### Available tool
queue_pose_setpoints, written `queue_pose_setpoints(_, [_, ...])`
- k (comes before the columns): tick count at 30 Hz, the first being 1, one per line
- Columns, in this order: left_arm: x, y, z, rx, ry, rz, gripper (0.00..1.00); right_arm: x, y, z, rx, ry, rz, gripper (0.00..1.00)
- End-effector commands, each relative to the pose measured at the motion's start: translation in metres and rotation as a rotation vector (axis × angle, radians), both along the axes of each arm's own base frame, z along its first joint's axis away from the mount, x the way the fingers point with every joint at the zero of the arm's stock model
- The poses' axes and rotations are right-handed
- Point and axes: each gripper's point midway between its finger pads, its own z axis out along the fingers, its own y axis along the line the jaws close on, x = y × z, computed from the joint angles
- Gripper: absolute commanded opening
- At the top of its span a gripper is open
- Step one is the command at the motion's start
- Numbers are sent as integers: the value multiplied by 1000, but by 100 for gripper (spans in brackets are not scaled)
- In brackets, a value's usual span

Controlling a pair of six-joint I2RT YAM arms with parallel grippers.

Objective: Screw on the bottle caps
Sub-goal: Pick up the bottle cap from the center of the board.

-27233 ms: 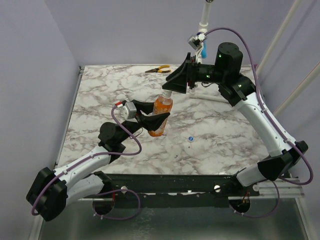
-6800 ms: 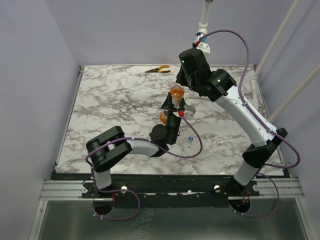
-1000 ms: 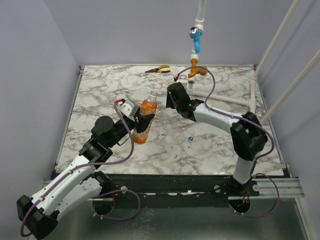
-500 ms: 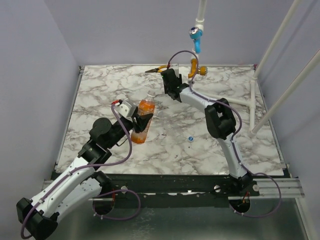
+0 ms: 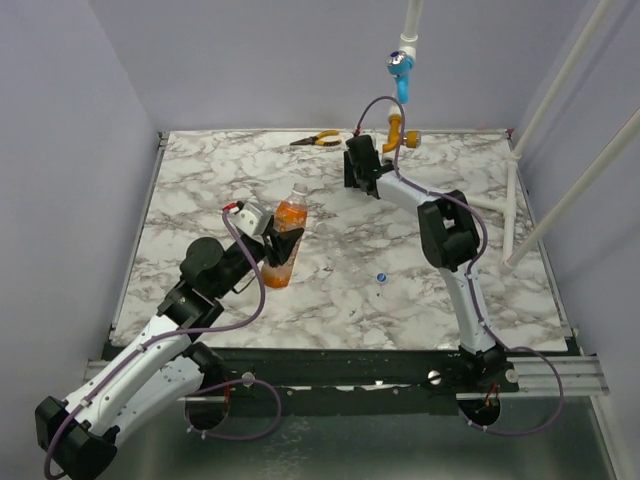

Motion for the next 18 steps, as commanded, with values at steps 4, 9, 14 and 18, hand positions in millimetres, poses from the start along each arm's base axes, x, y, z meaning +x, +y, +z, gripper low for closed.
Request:
queue_pose_setpoints(4, [5, 2, 1, -21, 0, 15, 6, 16, 6, -9, 30, -10, -18, 56])
queue_pose_setpoints(9, [5, 3, 1, -24, -2, 16, 6, 24, -9, -25, 47, 24, -74, 56])
queue_pose_setpoints(14, [6, 3, -1, -23, 3, 12, 6, 22, -13, -39, 80, 54, -75, 56])
queue_pose_setpoints(18, [7, 1, -2, -28, 8, 7, 6, 20, -8, -45, 95, 63, -51, 52])
